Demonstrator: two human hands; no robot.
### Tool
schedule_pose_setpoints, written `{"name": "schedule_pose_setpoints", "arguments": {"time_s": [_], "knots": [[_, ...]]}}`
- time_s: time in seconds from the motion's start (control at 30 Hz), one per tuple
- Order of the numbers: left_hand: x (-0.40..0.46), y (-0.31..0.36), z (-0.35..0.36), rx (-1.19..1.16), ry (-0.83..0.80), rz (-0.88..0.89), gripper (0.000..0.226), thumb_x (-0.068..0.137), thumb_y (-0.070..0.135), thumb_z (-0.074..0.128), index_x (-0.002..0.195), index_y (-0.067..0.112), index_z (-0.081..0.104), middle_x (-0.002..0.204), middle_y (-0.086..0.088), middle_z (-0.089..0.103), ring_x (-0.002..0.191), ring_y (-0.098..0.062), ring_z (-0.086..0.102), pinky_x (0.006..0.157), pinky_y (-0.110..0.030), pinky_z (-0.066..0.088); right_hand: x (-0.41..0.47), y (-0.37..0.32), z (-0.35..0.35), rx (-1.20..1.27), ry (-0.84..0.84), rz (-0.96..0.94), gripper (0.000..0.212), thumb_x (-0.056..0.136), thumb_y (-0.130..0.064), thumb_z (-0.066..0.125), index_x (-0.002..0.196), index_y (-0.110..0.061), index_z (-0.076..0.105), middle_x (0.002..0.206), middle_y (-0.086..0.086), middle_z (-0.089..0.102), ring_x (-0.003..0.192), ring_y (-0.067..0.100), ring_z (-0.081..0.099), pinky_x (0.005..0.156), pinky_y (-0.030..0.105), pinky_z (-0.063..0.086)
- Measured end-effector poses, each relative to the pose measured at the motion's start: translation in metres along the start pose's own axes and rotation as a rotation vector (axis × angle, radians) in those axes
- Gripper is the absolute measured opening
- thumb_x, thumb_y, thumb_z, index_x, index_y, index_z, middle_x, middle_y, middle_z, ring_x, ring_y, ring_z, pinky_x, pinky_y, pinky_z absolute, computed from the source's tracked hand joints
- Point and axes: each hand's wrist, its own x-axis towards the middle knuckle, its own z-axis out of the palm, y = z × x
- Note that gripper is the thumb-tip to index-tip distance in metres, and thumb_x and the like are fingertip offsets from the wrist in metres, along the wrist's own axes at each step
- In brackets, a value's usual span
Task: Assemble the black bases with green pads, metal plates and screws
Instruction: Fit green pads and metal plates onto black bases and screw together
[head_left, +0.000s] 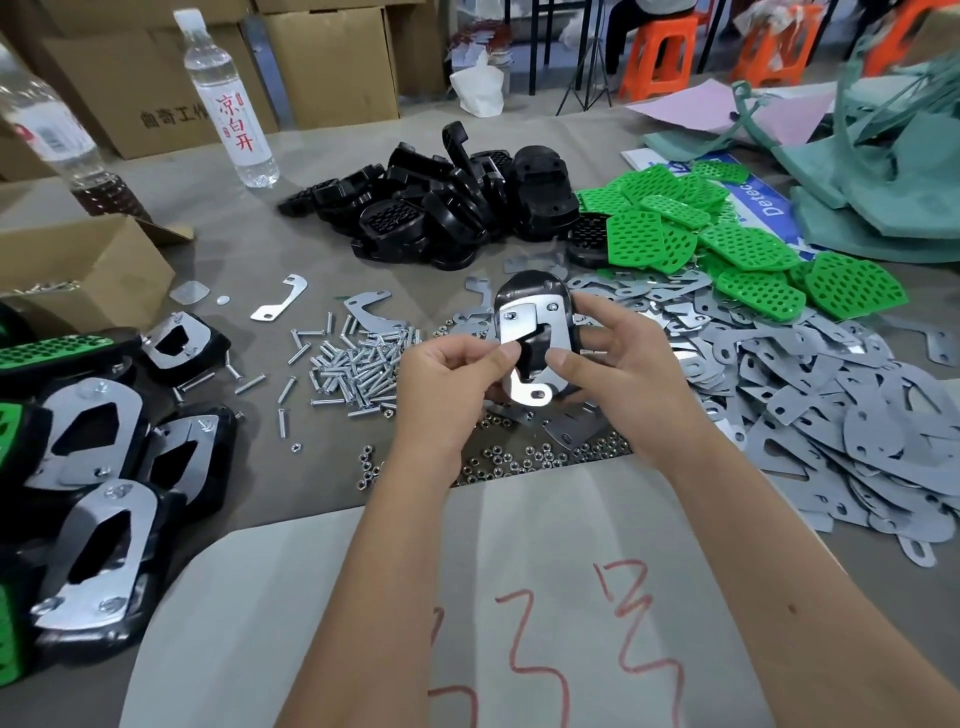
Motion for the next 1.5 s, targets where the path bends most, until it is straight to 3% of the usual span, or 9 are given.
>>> {"name": "schedule_pose_setpoints", "arguments": {"time_s": [0.13,0.2,0.3,0.43,0.6,0.73,0.87,1.0,1.5], "knots": [[0.001,0.000,-0.007,0.224,0.022,0.163,0.022,0.084,0.026,0.086,0.068,0.015,0.076,0.068,-0.010,0.074,0.063,-0.025,0.065,0.064,-0.033,0.050,-0.001,0.003,0.000,-0.009,-0.035,-0.003,0.040,0.096,-0.002,0.068,0.128,-0.026,0.067,0.105,0.006,0.080,0.090,0.030,0.079,0.067,0.047,0.065],[0.002,-0.001,-0.010,0.281,0.008,0.218,0.026,0.083,0.027,0.086,0.063,0.015,0.074,0.060,-0.008,0.069,0.058,-0.032,0.061,0.057,-0.032,0.045,-0.001,0.003,0.000,-0.020,-0.050,-0.006,0.040,0.095,-0.004,0.068,0.128,-0.027,0.068,0.106,0.006,0.080,0.090,0.031,0.078,0.068,0.049,0.065],[0.003,-0.005,-0.009,0.374,-0.002,0.274,0.038,0.081,0.027,0.087,0.055,0.014,0.063,0.041,0.012,0.048,0.042,-0.012,0.034,0.045,-0.019,0.027,-0.002,0.003,0.002,-0.027,-0.080,-0.009,0.042,0.092,-0.009,0.068,0.129,-0.029,0.067,0.108,0.006,0.080,0.089,0.031,0.079,0.068,0.049,0.065],[0.008,-0.011,-0.012,0.228,0.019,0.232,0.041,0.074,0.035,0.092,0.065,0.009,0.062,0.053,0.005,0.047,0.050,-0.011,0.036,0.048,-0.020,0.031,-0.002,0.002,0.000,0.037,-0.089,-0.008,0.044,0.094,-0.010,0.069,0.135,-0.023,0.064,0.109,0.008,0.079,0.091,0.033,0.078,0.066,0.042,0.064],[0.005,-0.003,-0.014,-0.084,-0.147,0.108,0.022,0.080,0.036,0.083,0.100,0.027,0.080,0.095,-0.002,0.079,0.083,-0.021,0.074,0.070,-0.040,0.061,-0.002,-0.002,0.002,0.129,-0.133,-0.021,0.048,0.097,-0.011,0.070,0.143,-0.017,0.058,0.117,0.012,0.076,0.097,0.038,0.077,0.071,0.043,0.064],[0.005,0.003,-0.014,-0.270,-0.011,0.109,0.008,0.085,0.024,0.079,0.086,0.016,0.078,0.087,-0.007,0.077,0.078,-0.021,0.073,0.068,-0.034,0.060,-0.004,-0.002,0.018,0.162,-0.024,-0.018,0.056,0.096,-0.015,0.074,0.147,-0.022,0.053,0.118,0.009,0.070,0.099,0.034,0.076,0.075,0.047,0.065],[0.012,0.006,-0.028,-0.408,0.235,0.043,0.021,0.093,0.011,0.075,0.080,0.018,0.060,0.073,0.004,0.073,0.066,-0.013,0.072,0.059,-0.037,0.063,-0.003,0.001,0.013,-0.297,0.060,-0.120,0.023,0.092,-0.019,0.079,0.112,-0.025,0.069,0.092,-0.002,0.068,0.076,0.012,0.068,0.060,0.033,0.059],[0.016,0.005,-0.045,-0.419,0.296,0.031,0.030,0.093,0.009,0.074,0.075,0.019,0.053,0.072,0.005,0.070,0.066,-0.011,0.069,0.064,-0.037,0.058,-0.004,0.004,0.022,-0.915,-0.286,-0.231,0.015,0.084,-0.030,0.086,0.096,-0.030,0.078,0.094,-0.008,0.061,0.092,0.011,0.053,0.081,0.033,0.045],[0.003,0.006,-0.028,-0.213,0.182,0.040,0.029,0.074,0.026,0.076,0.071,0.020,0.047,0.088,-0.013,0.054,0.081,-0.029,0.049,0.074,-0.048,0.036,-0.002,0.000,0.025,-0.872,-0.175,-0.185,0.013,0.095,-0.013,0.072,0.086,-0.018,0.064,0.086,-0.013,0.052,0.076,-0.003,0.051,0.070,0.013,0.036]]}}
